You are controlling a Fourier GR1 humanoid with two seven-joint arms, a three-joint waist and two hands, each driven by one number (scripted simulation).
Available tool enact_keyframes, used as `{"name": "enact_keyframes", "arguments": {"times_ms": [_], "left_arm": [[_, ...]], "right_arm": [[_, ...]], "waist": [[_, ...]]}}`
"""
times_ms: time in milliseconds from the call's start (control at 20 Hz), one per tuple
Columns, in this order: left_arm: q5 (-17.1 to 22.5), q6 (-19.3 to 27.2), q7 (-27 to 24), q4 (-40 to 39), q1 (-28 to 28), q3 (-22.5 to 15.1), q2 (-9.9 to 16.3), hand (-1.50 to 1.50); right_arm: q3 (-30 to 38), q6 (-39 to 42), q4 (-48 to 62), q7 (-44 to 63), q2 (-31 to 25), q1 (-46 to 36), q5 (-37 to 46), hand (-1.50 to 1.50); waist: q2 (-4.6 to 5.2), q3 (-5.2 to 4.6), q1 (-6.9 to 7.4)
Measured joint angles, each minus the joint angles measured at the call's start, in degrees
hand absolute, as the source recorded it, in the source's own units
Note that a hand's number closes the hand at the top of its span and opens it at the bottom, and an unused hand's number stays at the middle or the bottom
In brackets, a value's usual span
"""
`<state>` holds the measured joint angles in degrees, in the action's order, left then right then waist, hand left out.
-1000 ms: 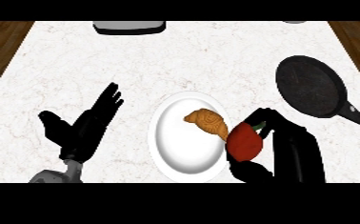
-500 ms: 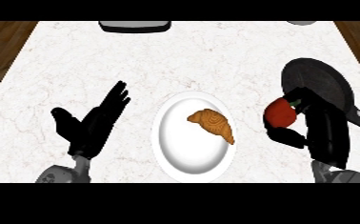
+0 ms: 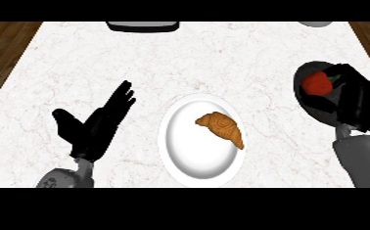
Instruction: Pick the bell pepper from the plate and place it in the pan
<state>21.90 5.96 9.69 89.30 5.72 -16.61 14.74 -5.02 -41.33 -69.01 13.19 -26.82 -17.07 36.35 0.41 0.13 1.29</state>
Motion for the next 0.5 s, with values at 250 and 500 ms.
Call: {"name": "enact_keyframes", "arguments": {"times_ms": [250, 500], "left_arm": [[0.24, -1.2, 0.61, -0.39, 0.15, 1.19, 0.06, 0.0], [-0.75, -1.55, 0.32, -0.87, 0.49, 0.94, -0.88, 0.0]], "right_arm": [[7.19, -2.56, 15.25, -12.83, -0.15, -6.9, -7.0, 1.5], [14.0, -2.67, 29.8, -26.71, -1.41, -13.13, -12.94, 1.5]], "waist": [[0.09, 0.02, 0.1], [0.32, 0.09, 0.56]]}}
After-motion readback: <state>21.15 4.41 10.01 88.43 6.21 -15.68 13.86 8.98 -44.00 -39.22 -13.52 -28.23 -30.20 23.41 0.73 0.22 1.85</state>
